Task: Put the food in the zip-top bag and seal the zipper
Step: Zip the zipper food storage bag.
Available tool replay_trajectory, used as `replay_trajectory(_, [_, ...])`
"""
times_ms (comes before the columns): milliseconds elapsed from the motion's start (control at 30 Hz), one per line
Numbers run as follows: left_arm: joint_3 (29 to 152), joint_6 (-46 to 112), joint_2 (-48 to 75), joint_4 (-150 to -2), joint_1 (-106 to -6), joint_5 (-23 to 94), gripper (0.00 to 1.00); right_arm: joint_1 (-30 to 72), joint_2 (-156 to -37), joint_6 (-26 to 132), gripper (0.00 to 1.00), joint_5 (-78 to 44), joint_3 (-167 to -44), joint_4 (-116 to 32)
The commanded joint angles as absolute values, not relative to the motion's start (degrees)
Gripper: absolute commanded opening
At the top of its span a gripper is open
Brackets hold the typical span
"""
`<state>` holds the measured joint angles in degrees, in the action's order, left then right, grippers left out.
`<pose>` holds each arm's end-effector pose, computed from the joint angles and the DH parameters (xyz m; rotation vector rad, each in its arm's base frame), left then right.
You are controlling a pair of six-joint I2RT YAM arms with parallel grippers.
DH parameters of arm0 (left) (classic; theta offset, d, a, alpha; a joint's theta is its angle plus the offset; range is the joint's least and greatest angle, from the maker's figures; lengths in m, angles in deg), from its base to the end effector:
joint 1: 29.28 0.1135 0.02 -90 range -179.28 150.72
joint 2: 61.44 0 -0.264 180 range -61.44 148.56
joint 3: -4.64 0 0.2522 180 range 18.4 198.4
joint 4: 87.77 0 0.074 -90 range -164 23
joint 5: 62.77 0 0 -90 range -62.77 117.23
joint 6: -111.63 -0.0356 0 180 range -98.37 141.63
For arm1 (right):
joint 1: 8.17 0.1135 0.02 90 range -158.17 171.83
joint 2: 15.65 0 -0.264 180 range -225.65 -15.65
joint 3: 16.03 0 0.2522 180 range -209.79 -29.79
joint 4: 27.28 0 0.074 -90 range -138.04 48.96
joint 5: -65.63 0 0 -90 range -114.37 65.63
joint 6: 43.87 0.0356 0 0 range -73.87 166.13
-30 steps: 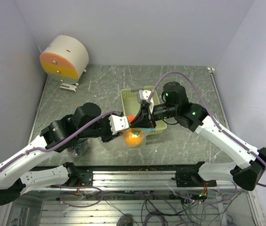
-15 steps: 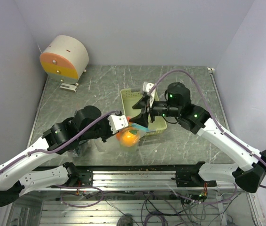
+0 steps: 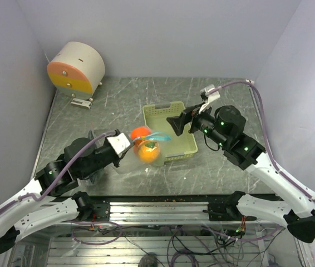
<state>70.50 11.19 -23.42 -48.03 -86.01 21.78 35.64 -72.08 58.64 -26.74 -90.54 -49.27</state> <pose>0.0808 -0.1170 0.3713 0.9396 1.5408 -0.4961 0.1620 0.1534 0.4043 -0.4239 1.6340 0.7132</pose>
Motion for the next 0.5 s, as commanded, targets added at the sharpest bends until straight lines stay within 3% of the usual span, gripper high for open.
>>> replay_trajectory(0, [68.94, 12.42, -26.84, -56.87, -85.84, 19.96, 0.07, 33.25, -74.87, 65.43, 0.97, -25.86, -90.70, -53.03])
replay_trajectory(167, [69.38, 12.36, -27.00, -55.89, -85.80, 20.09, 0.07, 30.60, -76.29, 66.94, 0.87, -11.57, -89.35, -49.85])
replay_trajectory(467, [69.14, 11.96, -27.34, -55.78, -85.80, 20.13, 0.07, 26.74, -74.12, 69.30, 0.83, 4.56, -85.24, -44.61])
